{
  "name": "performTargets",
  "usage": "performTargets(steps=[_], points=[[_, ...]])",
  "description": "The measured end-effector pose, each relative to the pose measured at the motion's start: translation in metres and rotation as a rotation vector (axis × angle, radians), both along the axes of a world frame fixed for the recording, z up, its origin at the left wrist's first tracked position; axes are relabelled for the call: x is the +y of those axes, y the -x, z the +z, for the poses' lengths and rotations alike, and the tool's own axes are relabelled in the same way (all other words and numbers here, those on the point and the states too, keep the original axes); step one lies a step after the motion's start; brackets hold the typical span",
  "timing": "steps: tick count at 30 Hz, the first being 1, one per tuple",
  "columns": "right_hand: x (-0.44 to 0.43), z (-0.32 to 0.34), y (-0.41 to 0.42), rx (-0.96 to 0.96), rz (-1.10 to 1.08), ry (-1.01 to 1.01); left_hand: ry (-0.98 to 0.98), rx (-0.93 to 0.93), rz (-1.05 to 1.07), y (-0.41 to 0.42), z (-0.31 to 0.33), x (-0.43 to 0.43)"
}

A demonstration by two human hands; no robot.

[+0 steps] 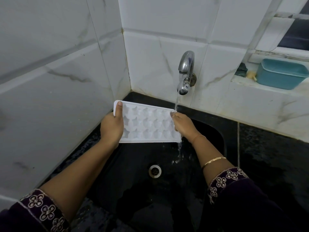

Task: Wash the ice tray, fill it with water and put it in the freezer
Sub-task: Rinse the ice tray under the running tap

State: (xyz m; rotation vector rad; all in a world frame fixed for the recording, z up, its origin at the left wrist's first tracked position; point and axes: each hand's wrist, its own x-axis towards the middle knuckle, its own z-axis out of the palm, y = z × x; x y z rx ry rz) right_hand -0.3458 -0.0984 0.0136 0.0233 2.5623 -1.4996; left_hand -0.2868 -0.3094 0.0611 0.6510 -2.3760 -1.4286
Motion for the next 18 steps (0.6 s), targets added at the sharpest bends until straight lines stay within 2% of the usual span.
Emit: performTargets(steps=[7, 12, 18], points=[[0.003, 0.003, -0.002, 0.034, -0.011, -0.175, -0.027, -0.019, -0.005, -0.001, -0.006, -0.003], [0.005, -0.001, -0.004, -0.029, 0.054, -0.068, -0.034, -0.012, 0.014, 0.0, -0.003, -0.004], [0.004, 0.002, 0.001, 0.005, 0.023, -0.236, -0.065, -0.055, 0.008, 0.0, -0.009, 0.0]])
